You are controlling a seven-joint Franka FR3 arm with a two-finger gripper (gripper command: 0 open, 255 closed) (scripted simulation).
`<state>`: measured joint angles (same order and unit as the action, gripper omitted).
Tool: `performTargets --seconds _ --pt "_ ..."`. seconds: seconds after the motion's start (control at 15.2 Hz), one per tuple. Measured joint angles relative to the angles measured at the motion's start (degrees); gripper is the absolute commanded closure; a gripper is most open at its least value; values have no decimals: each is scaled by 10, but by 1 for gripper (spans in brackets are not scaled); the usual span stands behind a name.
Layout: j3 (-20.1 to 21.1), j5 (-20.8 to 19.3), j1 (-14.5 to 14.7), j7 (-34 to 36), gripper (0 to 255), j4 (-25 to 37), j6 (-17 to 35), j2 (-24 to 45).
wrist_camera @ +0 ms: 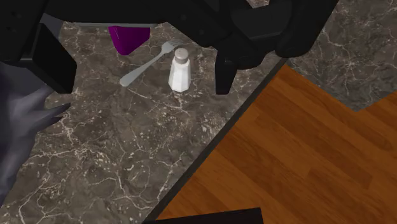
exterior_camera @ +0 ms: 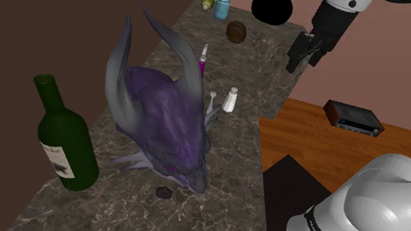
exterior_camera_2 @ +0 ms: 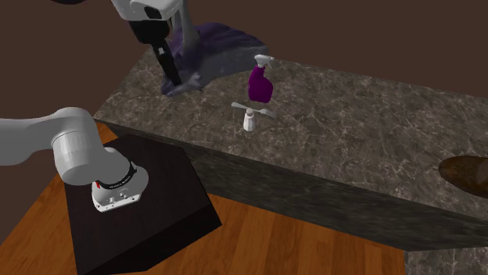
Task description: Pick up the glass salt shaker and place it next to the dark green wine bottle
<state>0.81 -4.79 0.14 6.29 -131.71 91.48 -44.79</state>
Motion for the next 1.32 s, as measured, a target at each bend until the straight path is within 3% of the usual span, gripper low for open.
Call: performTargets --seconds 0.4,0.86,1.32 --pt "-28 2 0 -26 0 -15 61 52" --pt "-71 18 5 -75 0 -9 175 183" --pt "-111 59 11 -145 0 41 260 335"
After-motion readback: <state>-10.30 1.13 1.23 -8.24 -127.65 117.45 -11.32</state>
